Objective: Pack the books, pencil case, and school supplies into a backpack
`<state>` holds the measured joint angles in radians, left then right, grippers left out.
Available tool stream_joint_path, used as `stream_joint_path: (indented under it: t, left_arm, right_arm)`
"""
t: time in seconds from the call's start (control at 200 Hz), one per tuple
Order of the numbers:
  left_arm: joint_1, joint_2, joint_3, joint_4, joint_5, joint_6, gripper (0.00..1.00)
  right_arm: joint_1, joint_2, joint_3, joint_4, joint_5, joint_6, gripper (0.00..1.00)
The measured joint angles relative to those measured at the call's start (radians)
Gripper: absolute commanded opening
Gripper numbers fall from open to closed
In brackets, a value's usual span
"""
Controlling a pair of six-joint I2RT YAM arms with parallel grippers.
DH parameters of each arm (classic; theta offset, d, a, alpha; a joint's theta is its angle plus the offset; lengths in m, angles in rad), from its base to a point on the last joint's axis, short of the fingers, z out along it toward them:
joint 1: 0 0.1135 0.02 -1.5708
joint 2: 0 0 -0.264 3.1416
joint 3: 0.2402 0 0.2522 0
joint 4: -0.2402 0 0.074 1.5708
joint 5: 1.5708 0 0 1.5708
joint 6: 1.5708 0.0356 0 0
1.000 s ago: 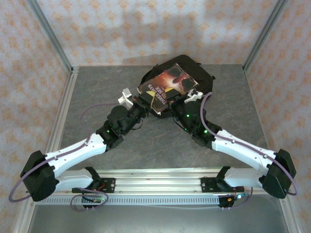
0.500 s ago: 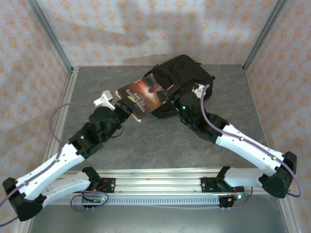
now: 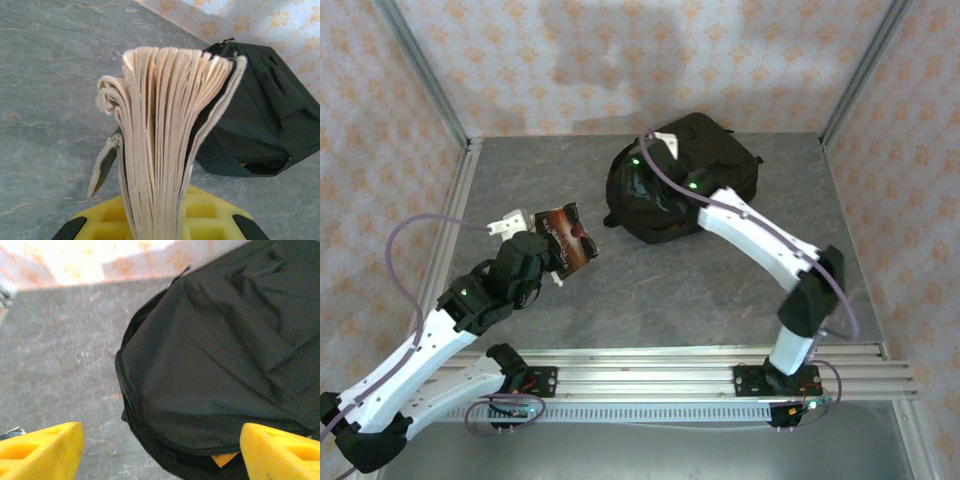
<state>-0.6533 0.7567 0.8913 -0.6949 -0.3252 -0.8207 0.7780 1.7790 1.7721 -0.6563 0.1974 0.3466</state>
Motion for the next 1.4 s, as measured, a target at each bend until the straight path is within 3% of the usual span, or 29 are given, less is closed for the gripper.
stream_joint_path:
  t: [0.2,0.315,0.395,0.515,0.676,0.756,0.881,0.961,1.171,1.401]
  left_arm:
    - [0.002,-0.034,-0.016,-0.026,-0.005,0.068,0.00]
    - [0.002,-0.051,-0.030,-0.033,-0.005,0.090,0.00]
    - [0.002,-0.059,-0.037,-0.036,-0.006,0.102,0.00]
    - [0.008,-0.064,-0.038,-0.035,-0.006,0.115,0.00]
    - [0.019,-0.069,-0.057,-0.033,-0.005,0.116,0.00]
    - [0.029,-0.069,-0.063,-0.033,-0.003,0.116,0.00]
    - [0.041,-0.069,-0.064,-0.031,0.000,0.116,0.00]
    - [0.044,-0.067,-0.064,-0.027,0.003,0.116,0.00]
    - [0.047,-0.045,-0.064,-0.018,0.021,0.118,0.00]
    - [0.047,-0.010,-0.058,0.039,0.142,0.135,0.00]
  right_arm:
    - [-0.003,0.333,0.330,-0.125,-0.046,-0.049,0.91]
    - [-0.008,0.445,0.428,-0.209,-0.056,-0.056,0.91]
    - [-0.016,0.615,0.703,-0.262,-0.048,-0.056,0.87]
    - [-0.041,0.721,0.805,-0.276,-0.047,-0.048,0.78]
    - [-0.079,0.768,0.810,-0.283,-0.052,-0.053,0.66]
    - [-0.087,0.777,0.813,-0.283,-0.047,-0.056,0.50]
    - [-0.087,0.779,0.813,-0.291,-0.024,-0.080,0.13]
    - [-0.086,0.779,0.813,-0.290,-0.006,-0.084,0.00]
    - [-0.085,0.746,0.804,-0.298,0.026,-0.143,0.00]
    - [-0.099,0.612,0.804,-0.351,-0.018,-0.196,0.00]
